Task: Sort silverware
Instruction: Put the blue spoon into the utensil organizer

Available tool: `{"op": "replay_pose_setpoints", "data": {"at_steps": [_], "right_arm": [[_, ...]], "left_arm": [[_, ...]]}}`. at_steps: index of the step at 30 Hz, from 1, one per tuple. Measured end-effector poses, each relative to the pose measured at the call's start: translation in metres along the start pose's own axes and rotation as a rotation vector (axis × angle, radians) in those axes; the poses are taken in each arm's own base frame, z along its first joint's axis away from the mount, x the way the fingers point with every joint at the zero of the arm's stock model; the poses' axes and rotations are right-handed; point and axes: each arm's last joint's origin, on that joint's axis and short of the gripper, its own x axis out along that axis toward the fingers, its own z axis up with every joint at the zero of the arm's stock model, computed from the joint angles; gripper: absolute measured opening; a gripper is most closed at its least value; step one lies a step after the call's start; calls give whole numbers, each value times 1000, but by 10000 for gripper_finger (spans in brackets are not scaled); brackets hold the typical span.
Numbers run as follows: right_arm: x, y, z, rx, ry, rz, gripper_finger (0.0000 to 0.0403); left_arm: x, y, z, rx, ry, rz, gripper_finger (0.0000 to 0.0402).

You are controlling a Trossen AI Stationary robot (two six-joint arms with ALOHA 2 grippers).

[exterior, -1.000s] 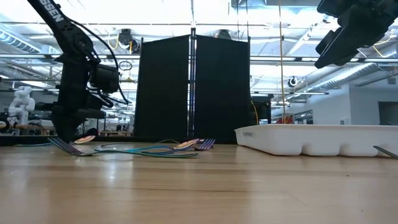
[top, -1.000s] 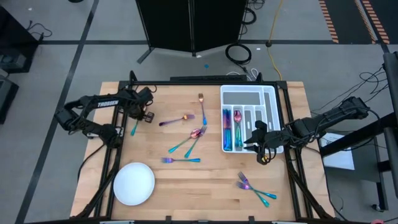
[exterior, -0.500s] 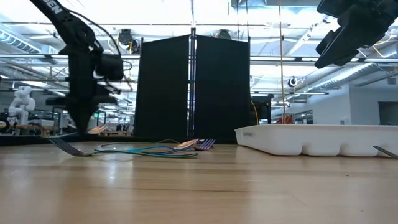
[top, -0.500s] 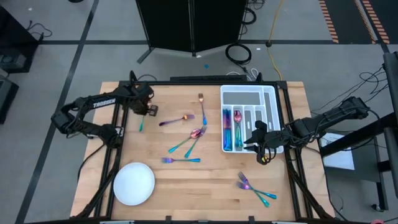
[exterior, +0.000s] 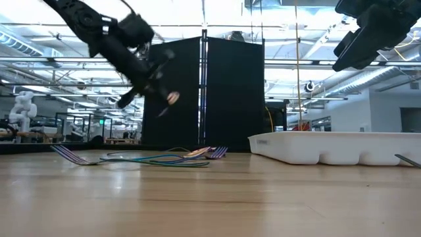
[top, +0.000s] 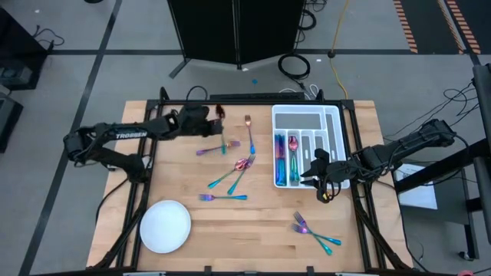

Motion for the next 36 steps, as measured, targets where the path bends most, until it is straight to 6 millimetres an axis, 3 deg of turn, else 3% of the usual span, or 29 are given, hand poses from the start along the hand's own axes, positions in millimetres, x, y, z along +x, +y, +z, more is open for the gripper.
{"op": "replay_pose_setpoints", "data": {"at_steps": [7,13,21,28,32,36], "right_arm": [[0,0,1,1,-6,3,95],[0,0,1,0,-11,1,95],[-1,0,1,-5,-10,2,95],[-16,-1,9,-4,-29,0,95],[-20,0,8,-9,-33,10,95],[-20,0,5,-19,-16,11,95]], "left_arm": [[23,-47,-33,-73,-194,-229,0],[68,-85,-73,-110,-195,-396,0],[137,-144,-96,-94,-159,-472,0],[193,-165,-106,-108,-80,-385,0],[207,-173,-104,-95,-28,-342,0],[210,-178,-105,-65,15,-254,0]]}}
